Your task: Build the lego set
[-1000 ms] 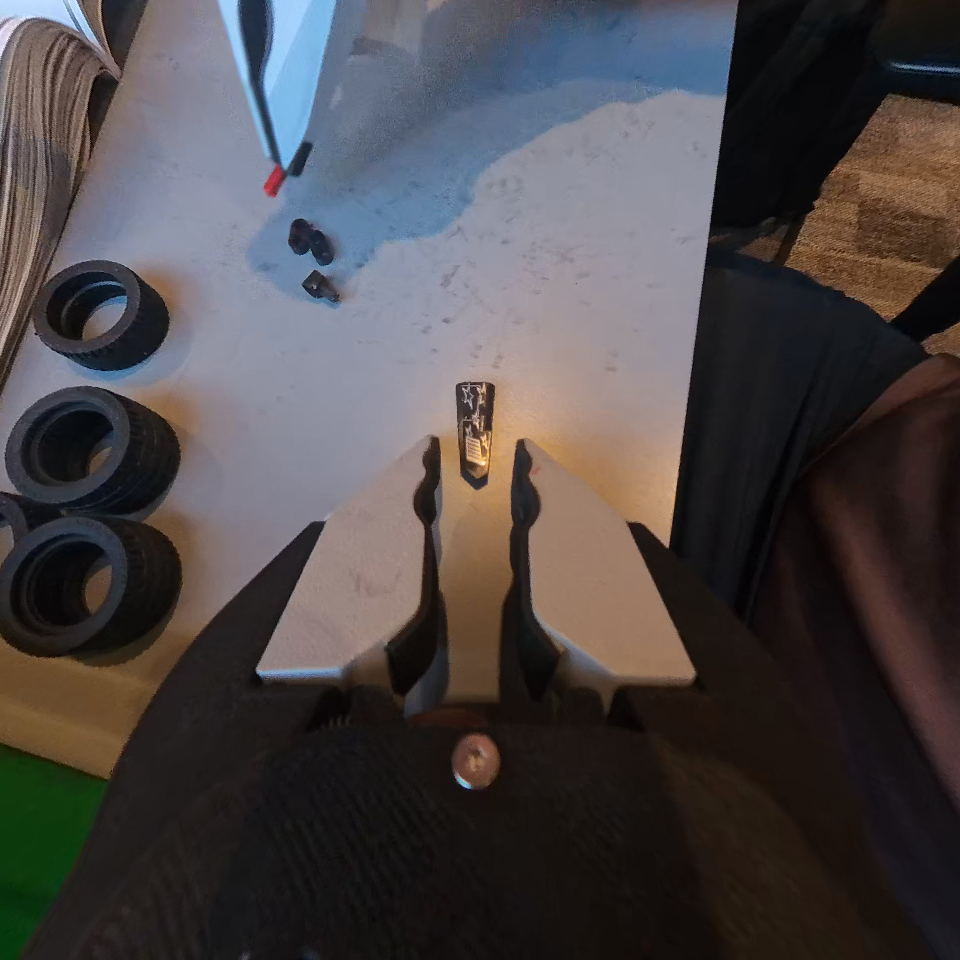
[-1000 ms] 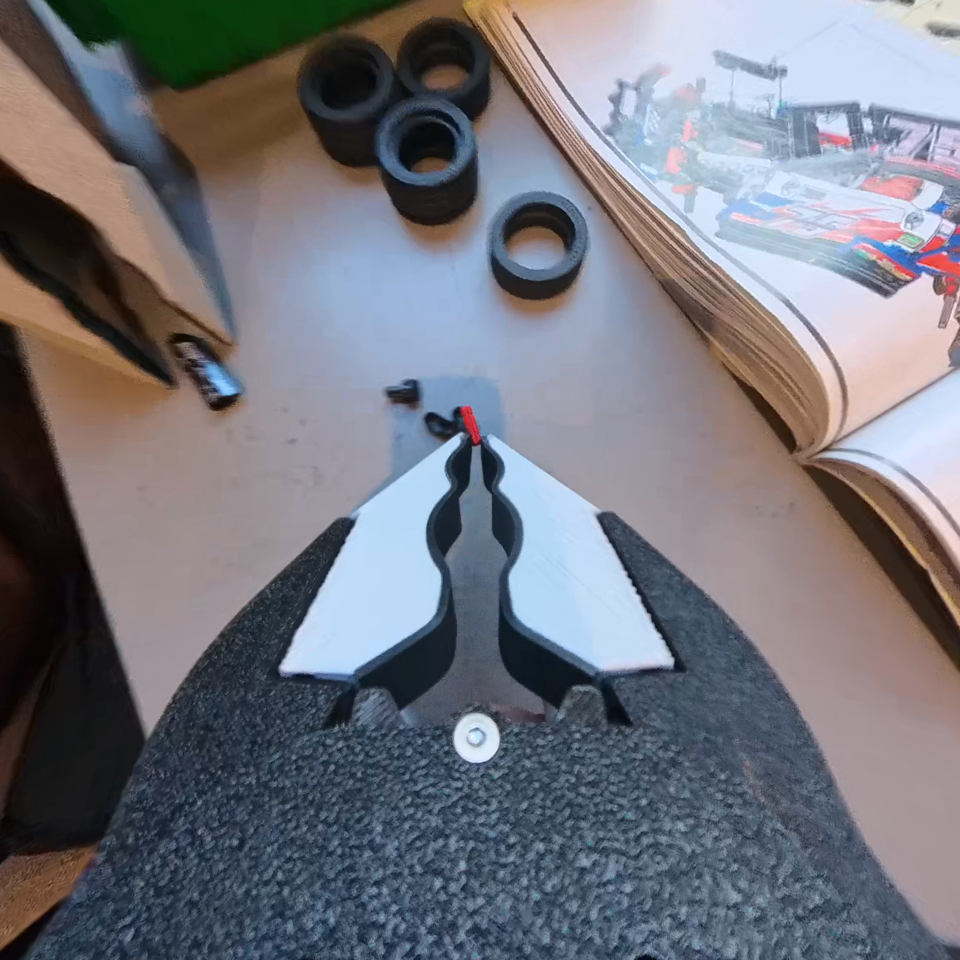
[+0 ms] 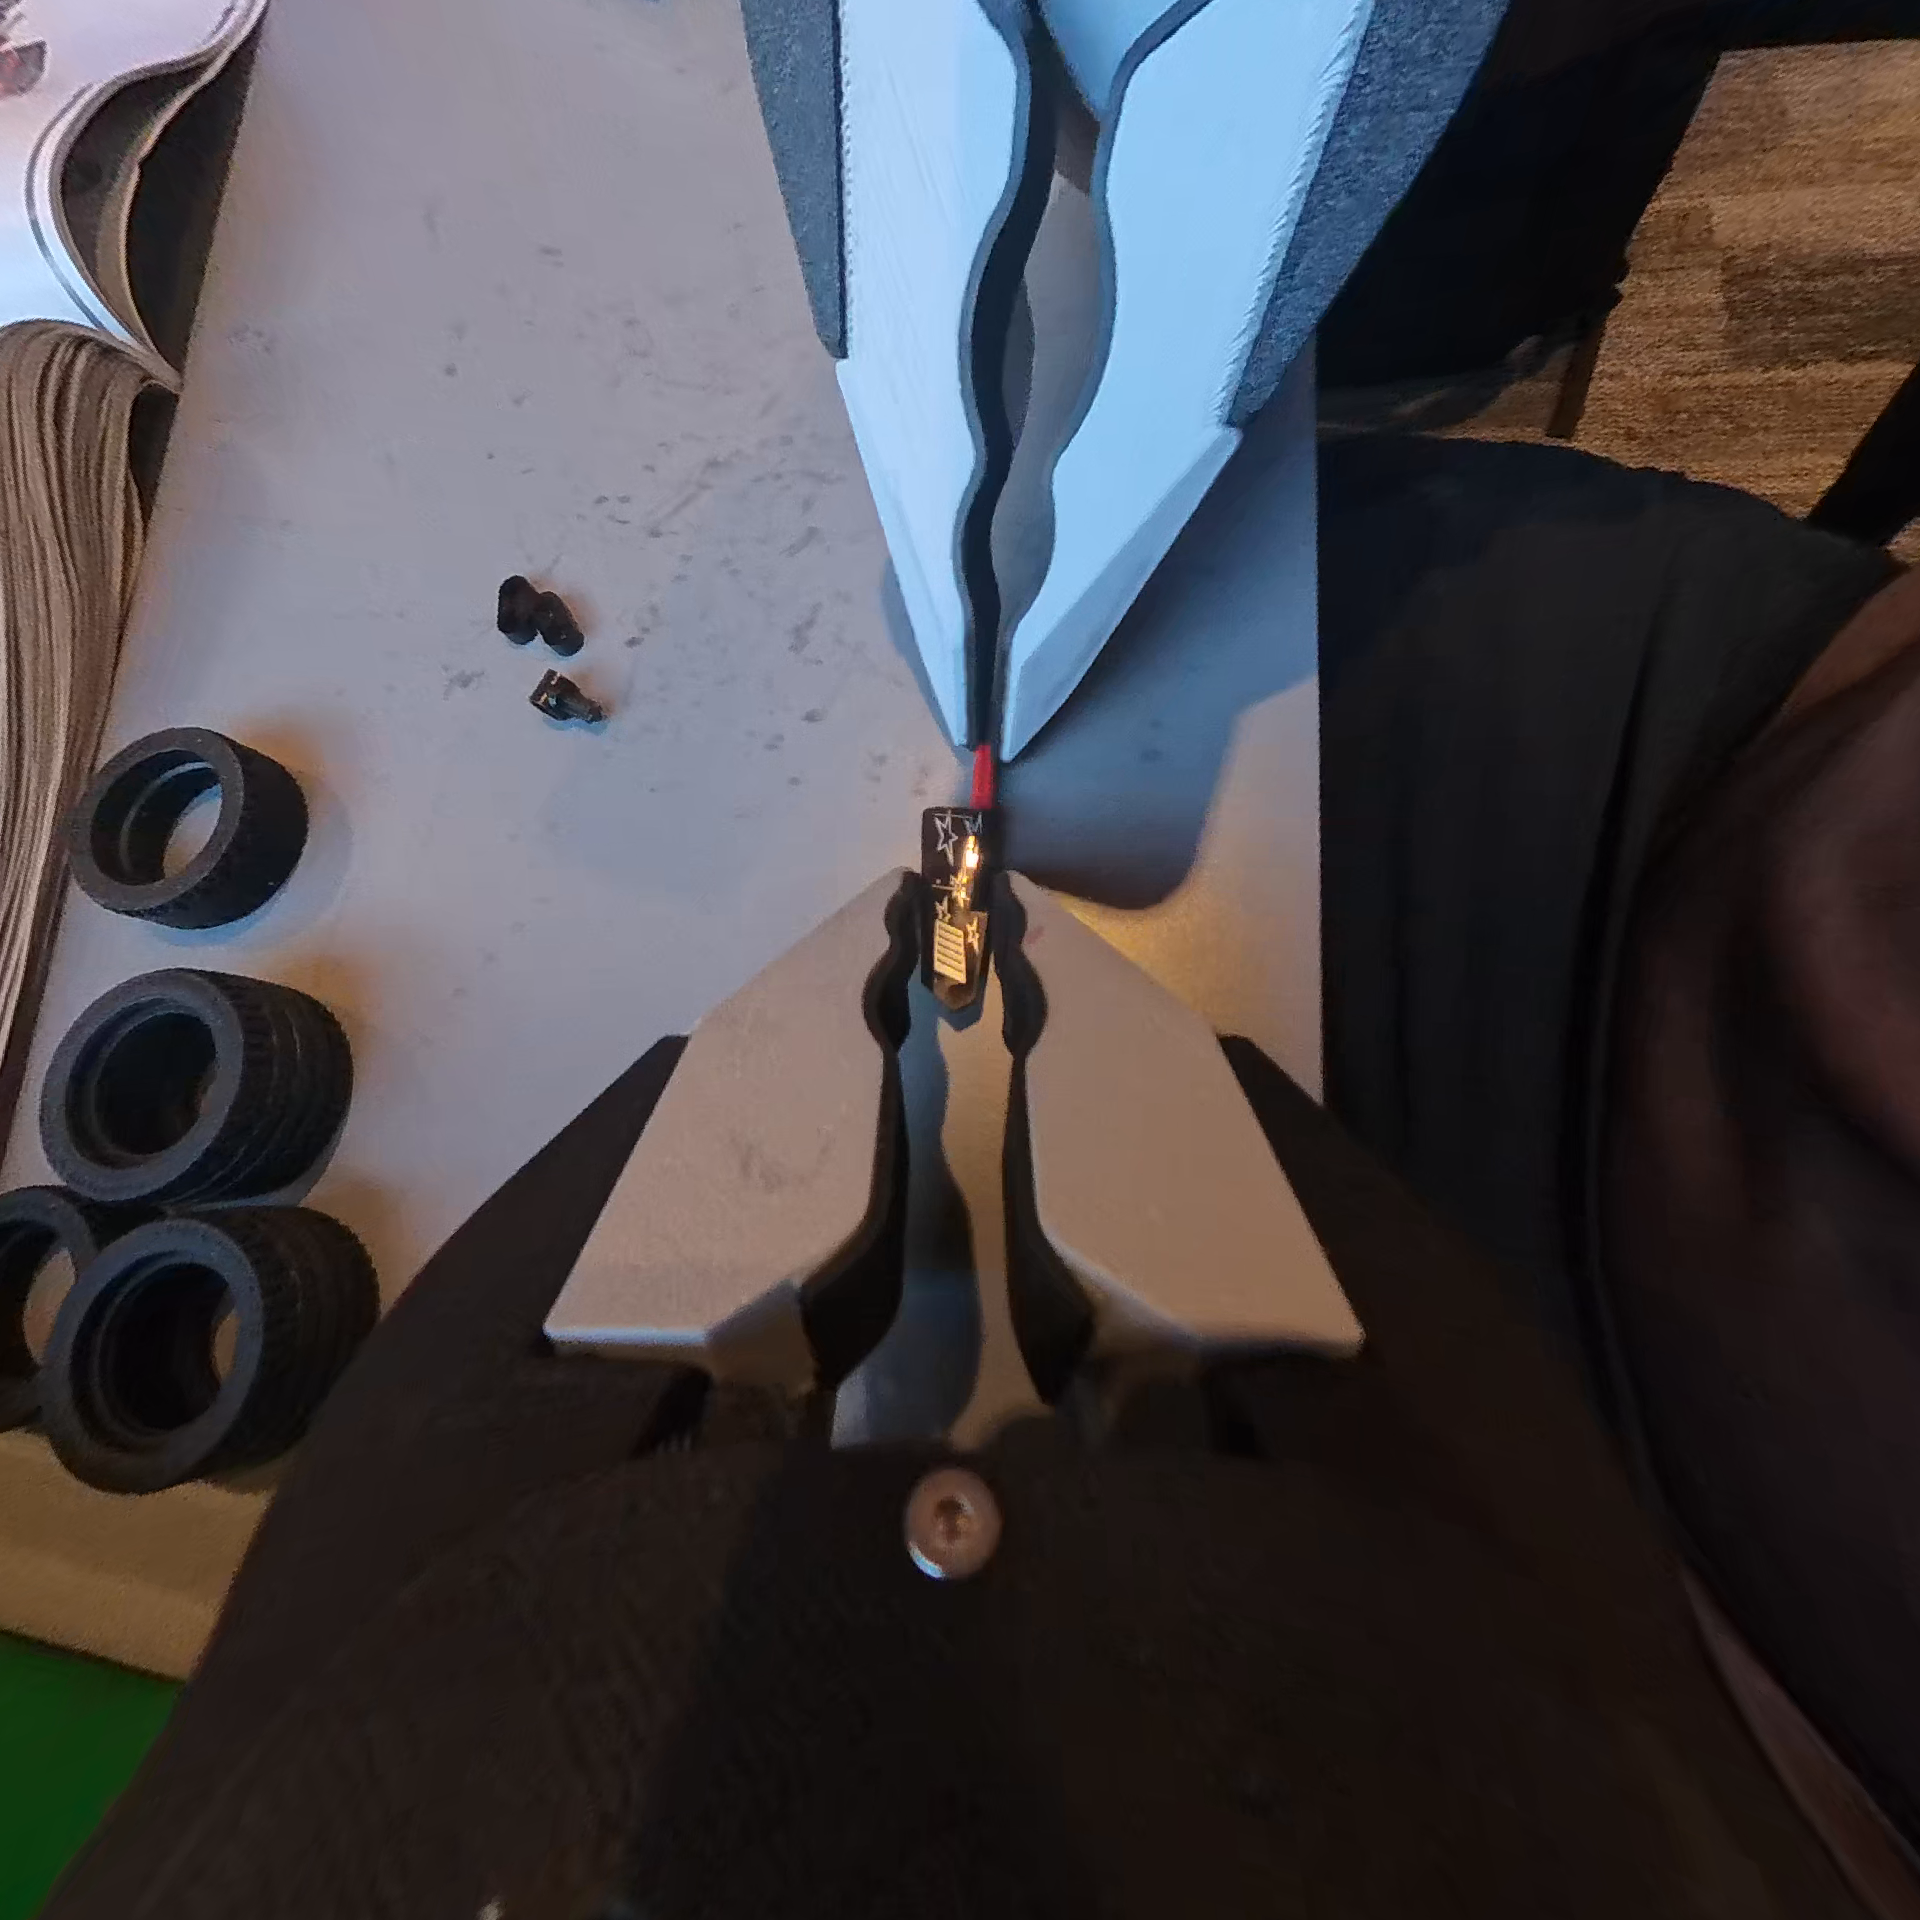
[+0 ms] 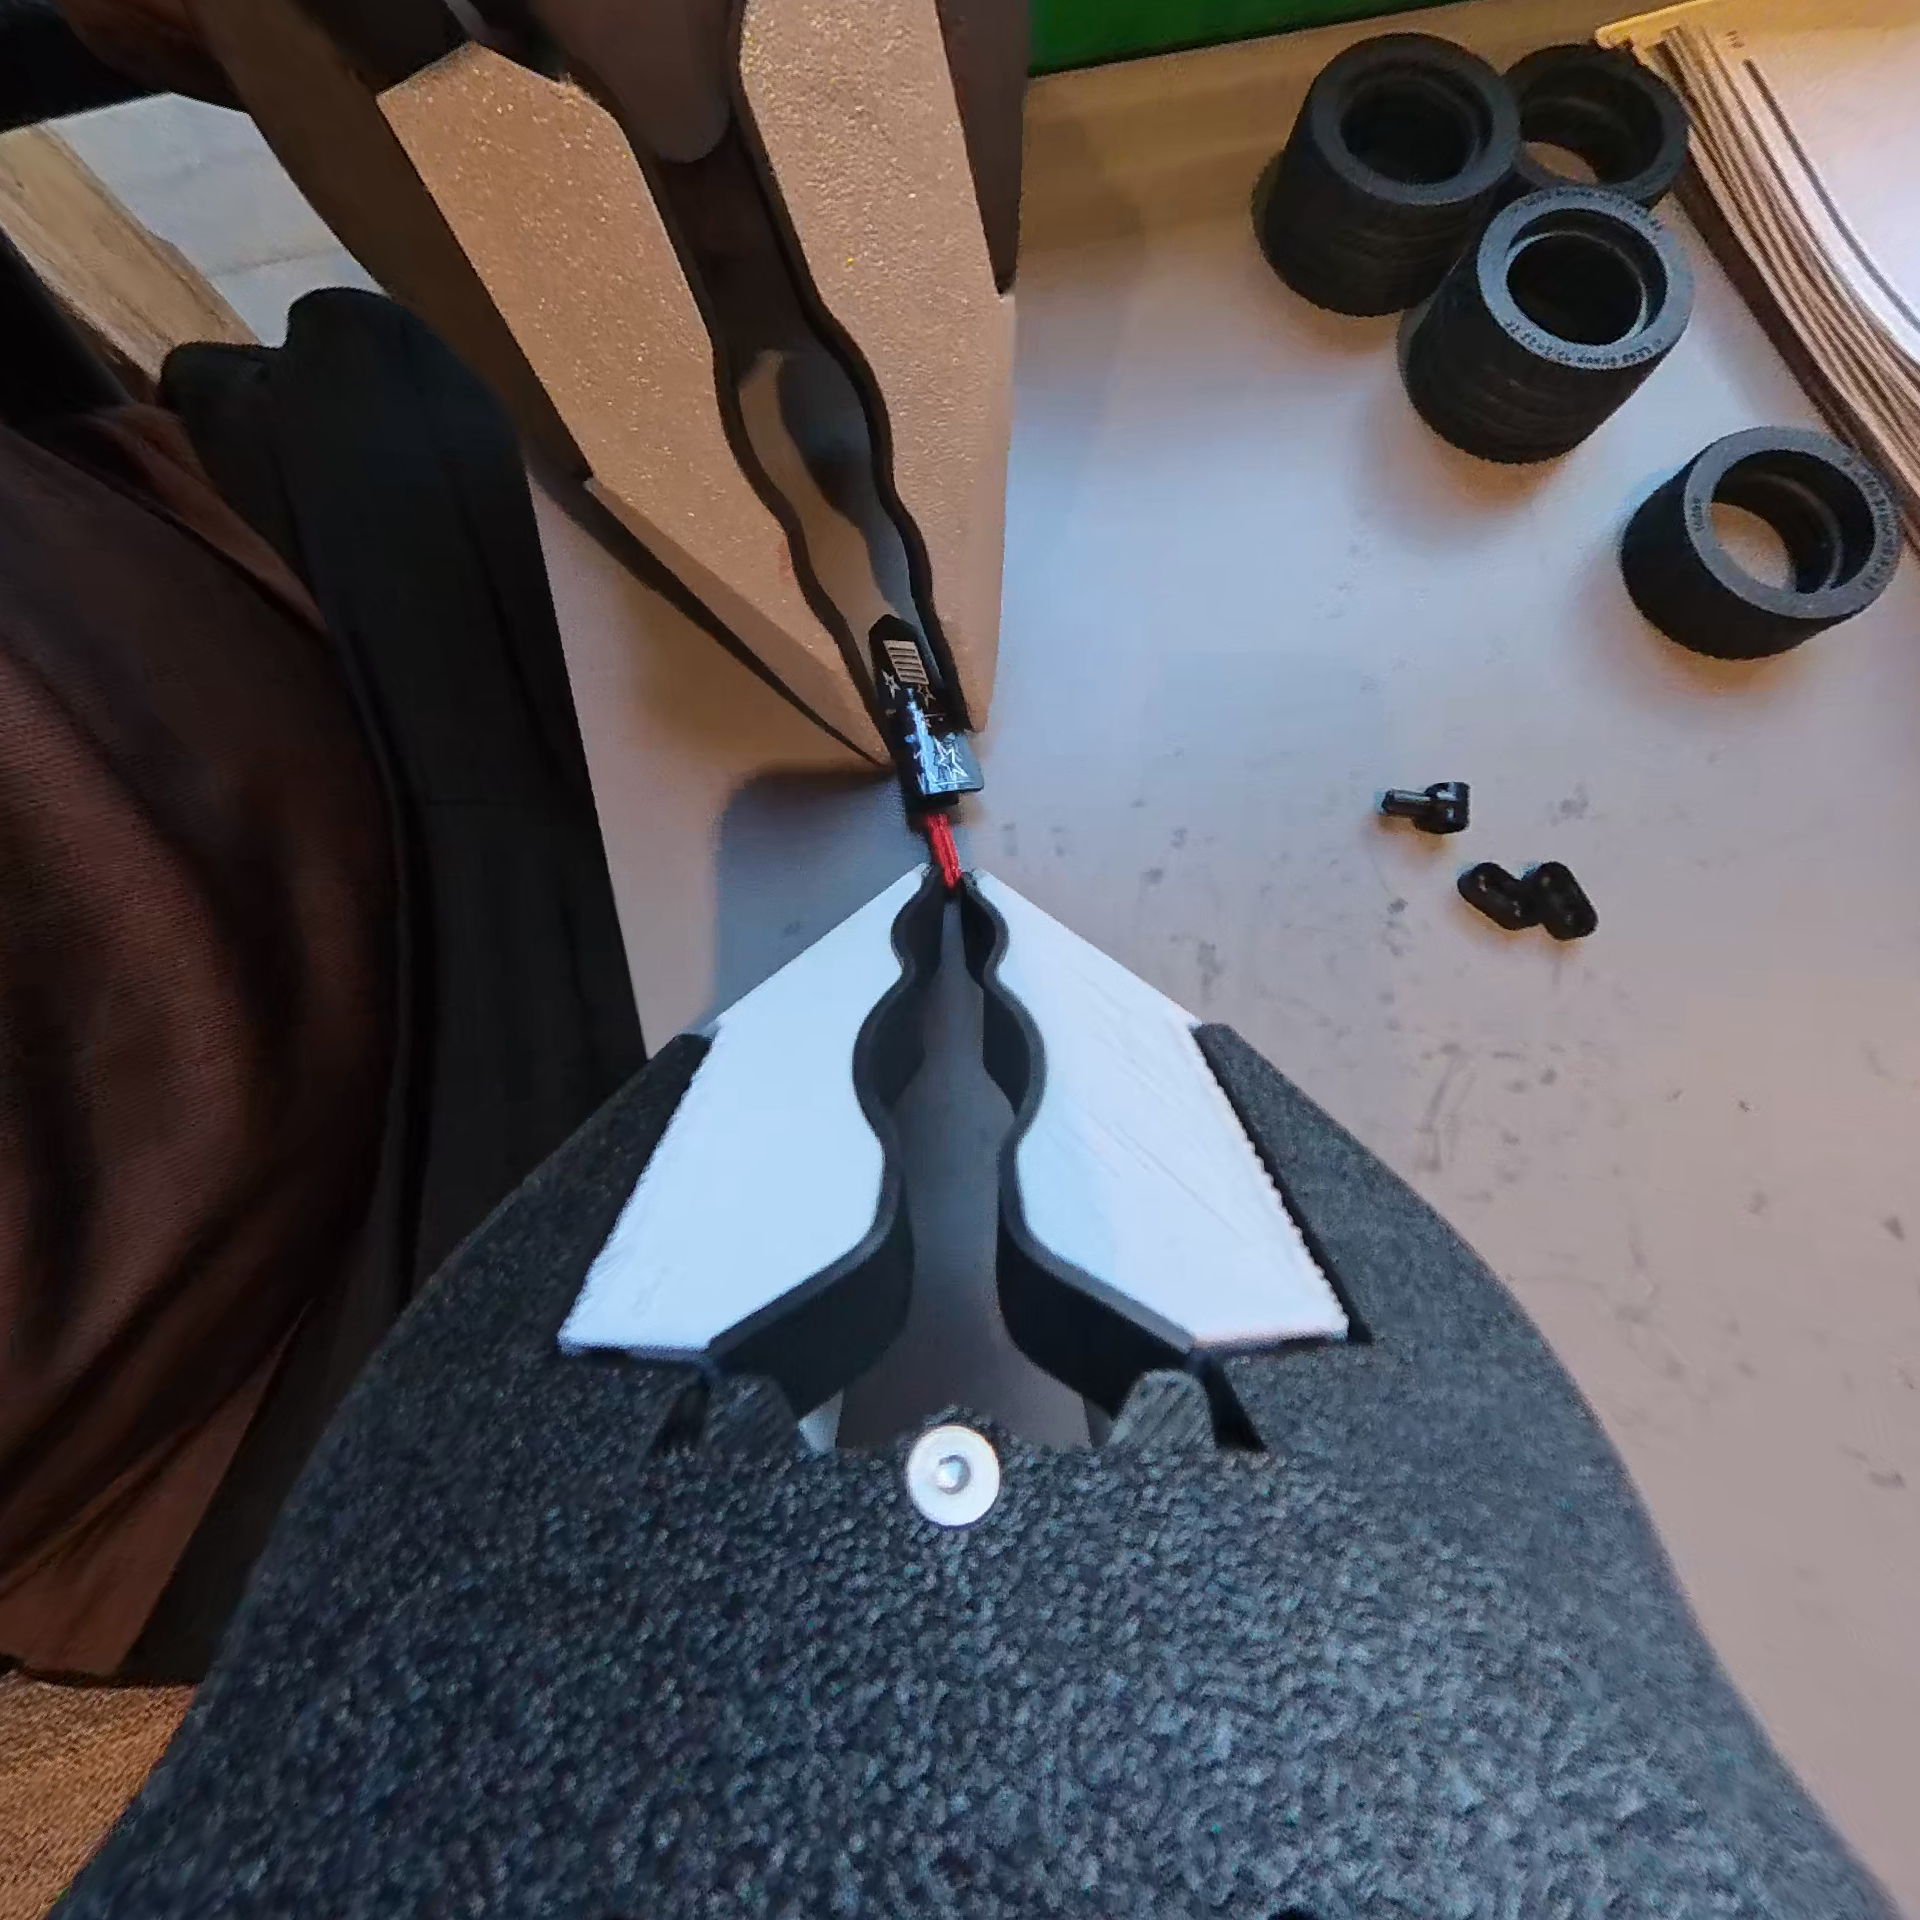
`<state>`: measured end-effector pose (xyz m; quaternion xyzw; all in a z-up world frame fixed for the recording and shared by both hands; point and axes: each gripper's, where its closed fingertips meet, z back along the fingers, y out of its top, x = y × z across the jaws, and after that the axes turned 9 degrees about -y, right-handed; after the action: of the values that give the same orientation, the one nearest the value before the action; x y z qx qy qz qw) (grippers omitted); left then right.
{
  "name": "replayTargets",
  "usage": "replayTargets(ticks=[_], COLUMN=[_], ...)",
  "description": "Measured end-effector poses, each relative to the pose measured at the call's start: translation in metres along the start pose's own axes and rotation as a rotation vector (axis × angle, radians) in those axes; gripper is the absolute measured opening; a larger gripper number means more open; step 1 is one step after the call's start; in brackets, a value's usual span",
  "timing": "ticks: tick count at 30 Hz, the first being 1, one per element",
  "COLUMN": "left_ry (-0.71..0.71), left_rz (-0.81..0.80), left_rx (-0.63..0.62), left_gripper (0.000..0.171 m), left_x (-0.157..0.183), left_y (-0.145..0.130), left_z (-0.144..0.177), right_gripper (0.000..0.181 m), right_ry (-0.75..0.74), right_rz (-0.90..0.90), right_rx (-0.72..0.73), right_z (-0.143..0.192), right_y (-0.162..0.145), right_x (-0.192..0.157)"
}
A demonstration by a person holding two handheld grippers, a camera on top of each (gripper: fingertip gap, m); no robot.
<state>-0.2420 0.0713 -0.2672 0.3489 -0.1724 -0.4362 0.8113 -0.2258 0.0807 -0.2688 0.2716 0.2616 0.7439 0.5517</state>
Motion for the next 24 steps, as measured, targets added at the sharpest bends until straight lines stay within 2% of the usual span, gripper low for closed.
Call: replayTargets(ticks=[5,18,24], left_ry=[0.054,0.031,0.135], left_rz=[-0.036,0.048,-0.003], left_rx=[-0.007,0.001,-0.014], left_gripper=[0.010,0.010,0.010], left_x=[0.0003,0.0012,-0.0030], left_y=[-0.0003,-0.0022,-0.0021], left_z=[0.0009,0.0021,0.0033], right_gripper=[0.004,0.004,0.004], right_ry=[0.012,0.009,0.038], right_rz=[-0.027,-0.014,-0.036], right_rx=[0.023,0.034,0.040], right_z=[-0.0014,-0.0016,-0.0018], right_y=[0.0011,0.0010,0.0010], right_x=[0.0005,0.0007,0.0014])
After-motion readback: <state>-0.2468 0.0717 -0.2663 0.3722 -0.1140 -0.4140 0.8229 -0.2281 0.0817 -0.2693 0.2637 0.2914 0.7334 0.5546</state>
